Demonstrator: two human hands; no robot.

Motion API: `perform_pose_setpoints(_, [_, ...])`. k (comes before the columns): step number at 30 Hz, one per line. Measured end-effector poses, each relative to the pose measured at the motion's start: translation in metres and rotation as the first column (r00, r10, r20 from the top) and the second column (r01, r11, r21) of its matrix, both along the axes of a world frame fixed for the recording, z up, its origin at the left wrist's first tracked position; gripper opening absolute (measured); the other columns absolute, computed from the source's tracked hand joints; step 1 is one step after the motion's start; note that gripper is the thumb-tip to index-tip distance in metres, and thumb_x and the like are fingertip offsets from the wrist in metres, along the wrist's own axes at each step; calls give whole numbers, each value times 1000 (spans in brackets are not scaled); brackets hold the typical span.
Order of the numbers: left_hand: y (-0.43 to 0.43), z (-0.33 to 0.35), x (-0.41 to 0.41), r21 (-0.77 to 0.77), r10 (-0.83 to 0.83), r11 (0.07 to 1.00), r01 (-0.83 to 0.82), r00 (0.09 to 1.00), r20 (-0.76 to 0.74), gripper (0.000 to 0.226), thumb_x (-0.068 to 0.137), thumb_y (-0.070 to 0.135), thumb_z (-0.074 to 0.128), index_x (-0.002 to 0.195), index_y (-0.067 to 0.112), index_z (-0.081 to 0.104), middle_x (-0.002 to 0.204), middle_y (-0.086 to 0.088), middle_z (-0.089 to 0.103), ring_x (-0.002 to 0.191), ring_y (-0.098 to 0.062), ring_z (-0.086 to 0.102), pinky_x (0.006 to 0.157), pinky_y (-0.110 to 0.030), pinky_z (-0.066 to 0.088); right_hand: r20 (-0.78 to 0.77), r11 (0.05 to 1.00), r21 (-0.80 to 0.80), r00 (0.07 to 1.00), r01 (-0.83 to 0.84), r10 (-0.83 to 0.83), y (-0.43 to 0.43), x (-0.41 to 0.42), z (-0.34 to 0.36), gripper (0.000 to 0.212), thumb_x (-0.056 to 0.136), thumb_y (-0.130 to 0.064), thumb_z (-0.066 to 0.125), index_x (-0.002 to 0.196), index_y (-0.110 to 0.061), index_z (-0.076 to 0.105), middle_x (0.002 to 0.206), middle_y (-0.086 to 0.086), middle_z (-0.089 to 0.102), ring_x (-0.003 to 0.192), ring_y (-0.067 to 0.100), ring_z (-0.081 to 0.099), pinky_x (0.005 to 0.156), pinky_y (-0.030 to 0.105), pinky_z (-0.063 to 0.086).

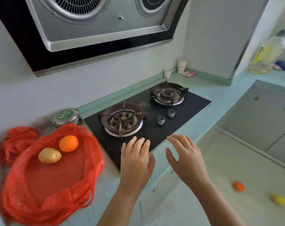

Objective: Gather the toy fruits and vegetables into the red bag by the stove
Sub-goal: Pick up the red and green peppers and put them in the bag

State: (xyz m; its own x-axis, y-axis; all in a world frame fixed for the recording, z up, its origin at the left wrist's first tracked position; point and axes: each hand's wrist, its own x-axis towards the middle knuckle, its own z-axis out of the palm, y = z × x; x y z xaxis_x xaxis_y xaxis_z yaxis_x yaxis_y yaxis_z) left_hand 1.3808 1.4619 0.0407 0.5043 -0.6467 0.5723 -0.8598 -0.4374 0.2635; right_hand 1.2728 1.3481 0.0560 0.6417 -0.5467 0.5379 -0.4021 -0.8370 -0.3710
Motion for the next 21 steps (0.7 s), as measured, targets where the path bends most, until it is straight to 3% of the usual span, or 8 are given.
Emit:
perform_pose_setpoints(10, [-80,6,-126,-8,-290,957,290,957,18,37,84,28,43,106,9,65,108,-8,66,108,-30,57,91,-53,42,50,969,-21,968,247,-246,-46,-150,0,35,82,-31,46,102,-11,66,100,3,67,95,27,60,81,38,48])
perform_pose_setpoints(21, [-163,6,-214,-4,-570,822,570,821,14,39,83,29,43,106,6,66,107,-12,67,105,-33,59,89,-53,45,87,836,-34,835,548,-543,-84,-262,-3,35,82,-32,46,101,-10,67,101,6,67,95,30,61,81,41,48])
